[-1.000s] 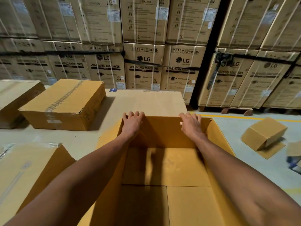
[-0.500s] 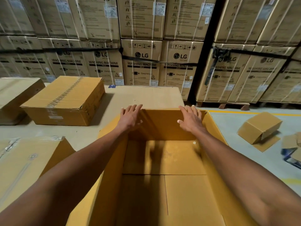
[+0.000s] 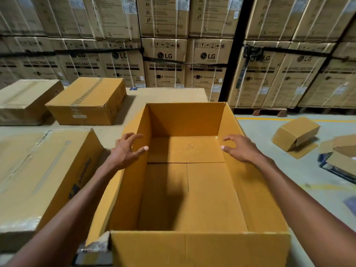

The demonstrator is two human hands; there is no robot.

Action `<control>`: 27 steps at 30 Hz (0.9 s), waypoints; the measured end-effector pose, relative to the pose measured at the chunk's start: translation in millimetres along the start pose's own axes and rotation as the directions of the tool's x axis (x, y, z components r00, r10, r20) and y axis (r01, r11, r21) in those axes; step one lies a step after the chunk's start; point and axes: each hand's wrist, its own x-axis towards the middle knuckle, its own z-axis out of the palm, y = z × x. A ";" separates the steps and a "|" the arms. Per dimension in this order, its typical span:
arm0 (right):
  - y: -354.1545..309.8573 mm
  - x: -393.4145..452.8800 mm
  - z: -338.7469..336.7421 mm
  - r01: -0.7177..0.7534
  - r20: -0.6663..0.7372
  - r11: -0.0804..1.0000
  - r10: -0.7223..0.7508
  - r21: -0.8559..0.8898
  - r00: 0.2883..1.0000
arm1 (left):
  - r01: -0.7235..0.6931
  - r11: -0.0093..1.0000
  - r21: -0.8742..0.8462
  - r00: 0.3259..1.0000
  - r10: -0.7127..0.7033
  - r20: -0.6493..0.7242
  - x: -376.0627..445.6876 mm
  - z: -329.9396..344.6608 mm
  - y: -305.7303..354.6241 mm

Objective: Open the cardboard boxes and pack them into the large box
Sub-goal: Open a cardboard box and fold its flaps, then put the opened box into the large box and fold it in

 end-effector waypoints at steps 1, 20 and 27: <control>3.9 -21.8 1.1 0.003 0.011 1.000 -0.003 0.007 1.000 | 0.018 1.000 -0.014 1.000 -0.019 -0.010 -21.8 -0.1 1.8; -35.0 -242.7 69.9 0.041 -0.248 0.983 0.004 0.177 0.969 | -0.030 0.959 -0.280 0.990 -0.011 -0.143 -234.1 44.7 13.9; -94.3 -275.4 94.6 0.350 -0.453 0.844 -0.147 0.406 0.879 | -0.046 0.872 -0.488 0.990 -0.026 -0.141 -273.4 14.1 -6.9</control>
